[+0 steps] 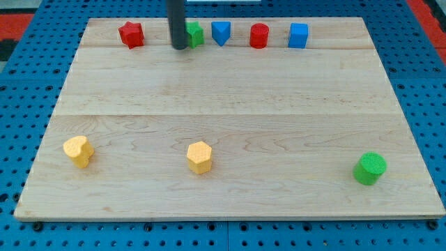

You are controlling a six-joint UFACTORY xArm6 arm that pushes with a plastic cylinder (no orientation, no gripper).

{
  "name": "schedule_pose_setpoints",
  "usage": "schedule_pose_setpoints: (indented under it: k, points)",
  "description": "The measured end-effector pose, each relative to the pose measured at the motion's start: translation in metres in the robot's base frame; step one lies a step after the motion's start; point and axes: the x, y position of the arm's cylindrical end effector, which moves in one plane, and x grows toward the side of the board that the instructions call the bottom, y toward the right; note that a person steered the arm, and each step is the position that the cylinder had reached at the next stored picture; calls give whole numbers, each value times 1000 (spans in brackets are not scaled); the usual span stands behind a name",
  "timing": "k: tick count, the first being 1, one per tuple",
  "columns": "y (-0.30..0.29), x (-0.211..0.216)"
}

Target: Push the red star close to the green star

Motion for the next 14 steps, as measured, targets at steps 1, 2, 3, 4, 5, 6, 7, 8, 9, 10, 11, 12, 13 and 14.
schedule_pose_setpoints:
  k: [1, 2, 3, 4, 5, 6, 7, 8, 9, 10, 11, 12, 13, 14]
  points:
    - [-101, 3]
    - [-160, -53]
    - [-192, -56]
    - [-192, -56]
    - [-191, -56]
    - [-174, -55]
    - [-126, -50]
    - [-77, -40]
    - [-75, -34]
    - [-60, -34]
    - [-25, -45]
    - [-18, -56]
    - [-67, -71]
    - [-98, 7]
